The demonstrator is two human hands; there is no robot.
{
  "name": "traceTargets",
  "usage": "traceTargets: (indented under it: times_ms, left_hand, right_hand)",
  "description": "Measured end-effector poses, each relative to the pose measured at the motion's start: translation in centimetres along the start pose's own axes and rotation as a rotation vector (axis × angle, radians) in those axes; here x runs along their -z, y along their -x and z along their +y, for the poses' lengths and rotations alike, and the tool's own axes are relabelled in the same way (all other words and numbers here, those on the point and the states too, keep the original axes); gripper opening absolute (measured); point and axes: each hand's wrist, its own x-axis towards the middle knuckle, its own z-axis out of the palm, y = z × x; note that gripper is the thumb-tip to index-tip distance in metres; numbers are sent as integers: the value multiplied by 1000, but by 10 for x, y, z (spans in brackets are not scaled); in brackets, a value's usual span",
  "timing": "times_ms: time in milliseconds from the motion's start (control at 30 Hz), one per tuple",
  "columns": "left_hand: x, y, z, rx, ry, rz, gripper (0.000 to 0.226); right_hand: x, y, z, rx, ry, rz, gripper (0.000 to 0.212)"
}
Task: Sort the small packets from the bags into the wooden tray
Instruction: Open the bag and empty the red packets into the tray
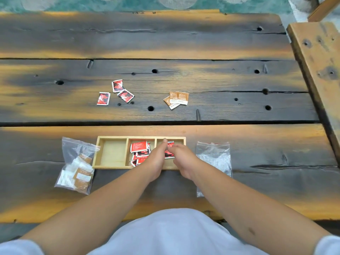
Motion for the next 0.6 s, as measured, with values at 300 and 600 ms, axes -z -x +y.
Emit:
traceTargets:
  times_ms: [300, 600]
  left_hand:
    - [10, -12, 1, 50, 37, 9, 78]
    - [16, -10, -4, 17, -114, -68, 77]
  right_hand:
    - [-26, -14, -8, -129, 49, 154, 56]
    - [-28, -27, 2, -24, 296, 349, 9]
